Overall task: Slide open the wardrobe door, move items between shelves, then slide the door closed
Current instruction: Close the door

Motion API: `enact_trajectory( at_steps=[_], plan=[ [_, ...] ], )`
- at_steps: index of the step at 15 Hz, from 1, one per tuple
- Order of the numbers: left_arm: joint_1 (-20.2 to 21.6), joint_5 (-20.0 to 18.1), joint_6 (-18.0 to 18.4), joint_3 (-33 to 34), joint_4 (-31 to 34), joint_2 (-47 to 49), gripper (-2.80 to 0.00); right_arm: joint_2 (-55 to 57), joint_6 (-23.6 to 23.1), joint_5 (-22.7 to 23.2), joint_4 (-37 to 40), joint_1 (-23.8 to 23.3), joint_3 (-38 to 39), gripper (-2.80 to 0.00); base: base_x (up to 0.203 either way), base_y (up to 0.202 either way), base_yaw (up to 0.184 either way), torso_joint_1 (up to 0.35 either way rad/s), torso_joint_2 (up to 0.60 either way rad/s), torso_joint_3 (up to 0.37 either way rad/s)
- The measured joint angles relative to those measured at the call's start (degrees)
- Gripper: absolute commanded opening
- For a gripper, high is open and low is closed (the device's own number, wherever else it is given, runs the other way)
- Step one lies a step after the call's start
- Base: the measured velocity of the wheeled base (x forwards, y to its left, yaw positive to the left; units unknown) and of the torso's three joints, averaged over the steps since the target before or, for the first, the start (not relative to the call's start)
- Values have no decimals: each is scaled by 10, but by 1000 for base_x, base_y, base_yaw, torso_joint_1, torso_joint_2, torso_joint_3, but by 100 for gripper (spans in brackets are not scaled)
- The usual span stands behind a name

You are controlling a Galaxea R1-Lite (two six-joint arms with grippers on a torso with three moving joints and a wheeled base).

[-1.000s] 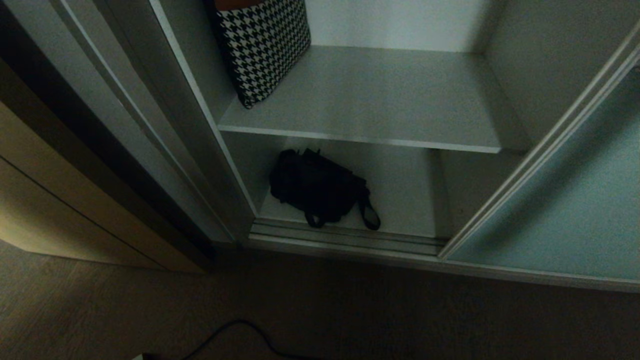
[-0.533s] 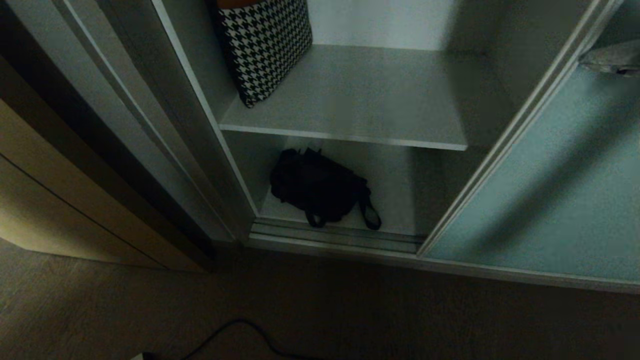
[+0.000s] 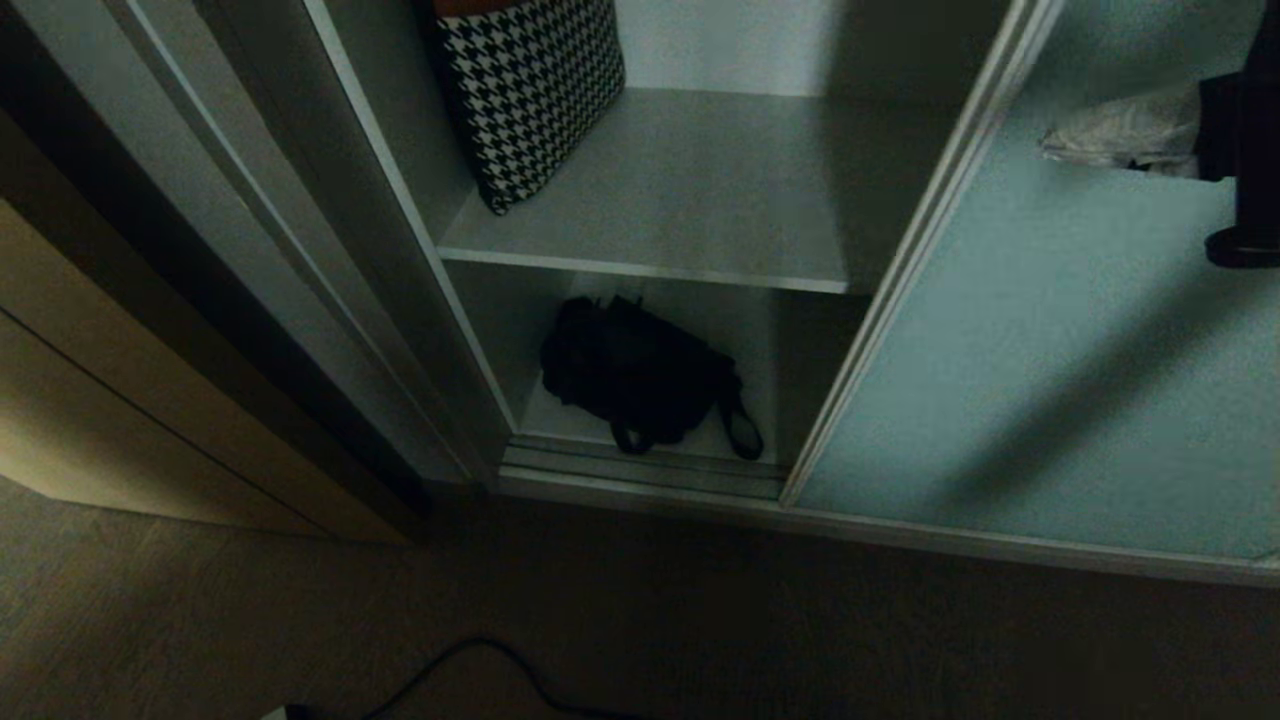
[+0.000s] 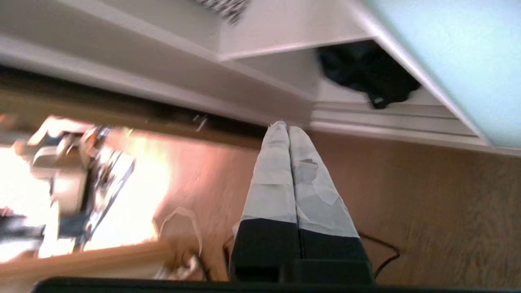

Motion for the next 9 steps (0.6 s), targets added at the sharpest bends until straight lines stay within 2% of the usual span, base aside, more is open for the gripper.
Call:
enact_trajectory(
  at_steps=[4, 9],
  plan=[
    [0, 0, 0, 0, 0, 0, -280, -84, -19, 15, -1, 19, 37, -280, 0, 0, 0, 0, 0, 0],
    [0, 0, 0, 0, 0, 0, -280, -142, -40, -18, 0, -21, 72, -280, 0, 0, 0, 0, 0, 0]
  ],
)
